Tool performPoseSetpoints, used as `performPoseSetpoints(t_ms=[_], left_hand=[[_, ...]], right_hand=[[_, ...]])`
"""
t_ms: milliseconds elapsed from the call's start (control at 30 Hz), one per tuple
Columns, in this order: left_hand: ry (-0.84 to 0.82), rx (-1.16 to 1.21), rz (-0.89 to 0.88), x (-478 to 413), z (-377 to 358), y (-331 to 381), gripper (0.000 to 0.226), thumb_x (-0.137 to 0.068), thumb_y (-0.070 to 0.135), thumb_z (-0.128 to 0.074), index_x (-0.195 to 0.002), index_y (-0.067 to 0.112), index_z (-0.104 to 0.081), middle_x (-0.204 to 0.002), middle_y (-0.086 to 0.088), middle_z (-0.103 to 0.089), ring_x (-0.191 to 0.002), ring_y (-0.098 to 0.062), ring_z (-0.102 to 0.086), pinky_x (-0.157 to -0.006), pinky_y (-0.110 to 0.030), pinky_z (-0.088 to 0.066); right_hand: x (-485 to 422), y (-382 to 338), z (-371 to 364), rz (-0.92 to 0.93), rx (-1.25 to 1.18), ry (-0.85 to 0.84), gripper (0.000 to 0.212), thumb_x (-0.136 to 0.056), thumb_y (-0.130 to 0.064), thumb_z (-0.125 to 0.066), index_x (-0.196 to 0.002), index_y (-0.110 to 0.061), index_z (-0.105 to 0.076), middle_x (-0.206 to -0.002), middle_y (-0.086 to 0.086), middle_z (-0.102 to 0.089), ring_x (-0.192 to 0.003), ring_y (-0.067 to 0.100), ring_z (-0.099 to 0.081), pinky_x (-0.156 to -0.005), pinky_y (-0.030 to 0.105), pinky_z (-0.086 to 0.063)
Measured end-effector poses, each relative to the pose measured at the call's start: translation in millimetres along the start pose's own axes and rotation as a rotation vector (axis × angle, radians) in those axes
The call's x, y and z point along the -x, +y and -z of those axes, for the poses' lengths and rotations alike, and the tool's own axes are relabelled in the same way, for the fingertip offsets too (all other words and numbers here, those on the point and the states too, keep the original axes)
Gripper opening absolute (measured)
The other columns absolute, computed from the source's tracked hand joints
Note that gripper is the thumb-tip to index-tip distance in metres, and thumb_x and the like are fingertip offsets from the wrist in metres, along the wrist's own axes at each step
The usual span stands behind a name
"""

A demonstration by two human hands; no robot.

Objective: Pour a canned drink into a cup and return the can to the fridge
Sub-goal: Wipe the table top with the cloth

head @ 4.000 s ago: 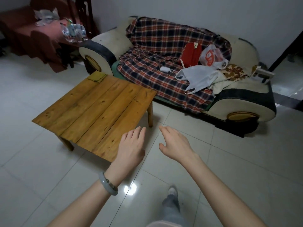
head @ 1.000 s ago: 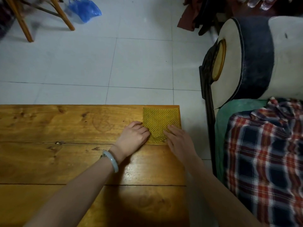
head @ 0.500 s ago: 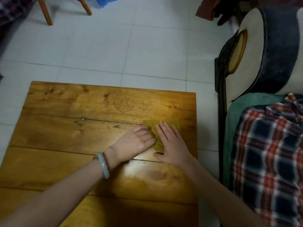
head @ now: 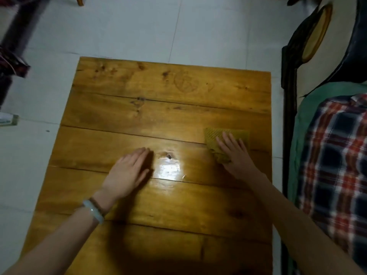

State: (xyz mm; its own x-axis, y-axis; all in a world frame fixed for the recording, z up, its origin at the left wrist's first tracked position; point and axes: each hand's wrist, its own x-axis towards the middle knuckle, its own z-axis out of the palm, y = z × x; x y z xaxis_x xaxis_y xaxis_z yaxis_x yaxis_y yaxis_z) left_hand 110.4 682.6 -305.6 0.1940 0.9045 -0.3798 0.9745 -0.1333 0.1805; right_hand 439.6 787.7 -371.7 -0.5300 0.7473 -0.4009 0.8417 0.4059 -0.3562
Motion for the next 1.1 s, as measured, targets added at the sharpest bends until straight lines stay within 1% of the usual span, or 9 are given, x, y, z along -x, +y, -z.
performPoseSetpoints(t_ms=[100, 200, 300, 367, 533, 667, 800, 933, 1100], left_hand=[[-0.052, -0.001, 0.011, 50, -26, -9, 0.088, -0.09, 0.062, 0.0, -0.141, 0.001, -0.038, -0.143, -0.017, -0.043, -0.129, -0.032, -0.045, -0.105, -0.043, -0.035], [-0.048, 0.002, 0.005, 78, -49, -11, 0.087, -0.089, 0.062, 0.001, -0.144, 0.003, -0.032, -0.148, -0.015, -0.036, -0.135, -0.03, -0.037, -0.112, -0.04, -0.024], [-0.042, 0.002, 0.012, 94, -65, -9, 0.089, -0.087, 0.063, 0.004, -0.146, 0.004, -0.025, -0.153, -0.013, -0.026, -0.141, -0.026, -0.027, -0.116, -0.037, -0.012], [-0.039, 0.009, 0.025, 101, -72, -7, 0.093, -0.084, 0.065, 0.011, -0.148, 0.005, -0.021, -0.156, -0.012, -0.019, -0.143, -0.023, -0.02, -0.117, -0.035, -0.008], [-0.009, -0.003, 0.018, 108, -82, 1, 0.097, -0.083, 0.065, 0.017, -0.147, 0.003, -0.021, -0.155, -0.013, -0.019, -0.144, -0.023, -0.018, -0.117, -0.033, -0.007], [0.007, 0.03, 0.041, 112, -88, 3, 0.081, -0.09, 0.059, -0.004, -0.147, 0.003, -0.024, -0.155, -0.012, -0.021, -0.143, -0.021, -0.018, -0.117, -0.03, -0.002], [-0.038, 0.039, 0.038, 115, -86, 3, 0.072, -0.092, 0.05, -0.022, -0.143, 0.0, -0.033, -0.15, -0.016, -0.032, -0.137, -0.022, -0.024, -0.114, -0.023, 0.004], [-0.084, -0.068, -0.005, 107, -81, 10, 0.068, -0.094, 0.048, -0.026, -0.138, -0.002, -0.04, -0.144, -0.017, -0.04, -0.131, -0.028, -0.04, -0.113, -0.024, 0.001], [-0.043, -0.116, -0.032, 73, -74, 21, 0.071, -0.093, 0.051, -0.025, -0.144, 0.002, -0.032, -0.15, -0.015, -0.032, -0.138, -0.027, -0.033, -0.114, -0.032, -0.007]], right_hand=[[26, -9, -24, -0.051, -0.032, 0.037, 0.073, -0.093, -0.025, -0.048, -0.148, -0.023, -0.001, -0.158, 0.004, 0.009, -0.141, 0.017, 0.019, -0.113, 0.04, 0.013], [50, -20, -45, -0.152, -0.154, 0.101, 0.07, -0.094, -0.019, -0.048, -0.148, -0.025, -0.003, -0.158, 0.005, 0.005, -0.143, 0.02, 0.012, -0.114, 0.042, 0.012], [79, -33, -65, -0.269, -0.219, 0.163, 0.068, -0.095, -0.025, -0.047, -0.148, -0.026, -0.005, -0.158, 0.005, 0.002, -0.145, 0.024, 0.007, -0.114, 0.044, 0.01], [99, -46, -83, -0.358, -0.198, 0.158, 0.07, -0.096, -0.032, -0.045, -0.148, -0.028, 0.001, -0.158, 0.006, 0.007, -0.144, 0.024, 0.011, -0.113, 0.045, 0.011], [119, -79, -112, -0.467, -0.064, 0.114, 0.076, -0.093, -0.043, -0.04, -0.146, -0.028, 0.014, -0.156, 0.011, 0.018, -0.143, 0.032, 0.018, -0.112, 0.054, 0.011], [94, -83, -107, -0.496, -0.011, 0.185, 0.072, -0.089, -0.044, -0.029, -0.147, -0.028, 0.011, -0.156, 0.011, 0.018, -0.142, 0.034, 0.018, -0.109, 0.058, 0.013], [71, -79, -99, -0.538, -0.159, 0.26, 0.061, -0.097, -0.039, -0.029, -0.147, -0.033, 0.006, -0.158, 0.007, 0.012, -0.143, 0.029, 0.017, -0.111, 0.054, 0.014], [77, -66, -94, -0.49, -0.115, 0.313, 0.06, -0.092, -0.044, -0.019, -0.148, -0.031, -0.005, -0.159, 0.007, 0.001, -0.145, 0.029, 0.007, -0.112, 0.054, 0.012], [78, -48, -85, -0.434, -0.091, 0.284, 0.061, -0.089, -0.043, -0.02, -0.147, -0.031, -0.003, -0.159, 0.006, 0.0, -0.145, 0.028, 0.007, -0.113, 0.054, 0.011]])
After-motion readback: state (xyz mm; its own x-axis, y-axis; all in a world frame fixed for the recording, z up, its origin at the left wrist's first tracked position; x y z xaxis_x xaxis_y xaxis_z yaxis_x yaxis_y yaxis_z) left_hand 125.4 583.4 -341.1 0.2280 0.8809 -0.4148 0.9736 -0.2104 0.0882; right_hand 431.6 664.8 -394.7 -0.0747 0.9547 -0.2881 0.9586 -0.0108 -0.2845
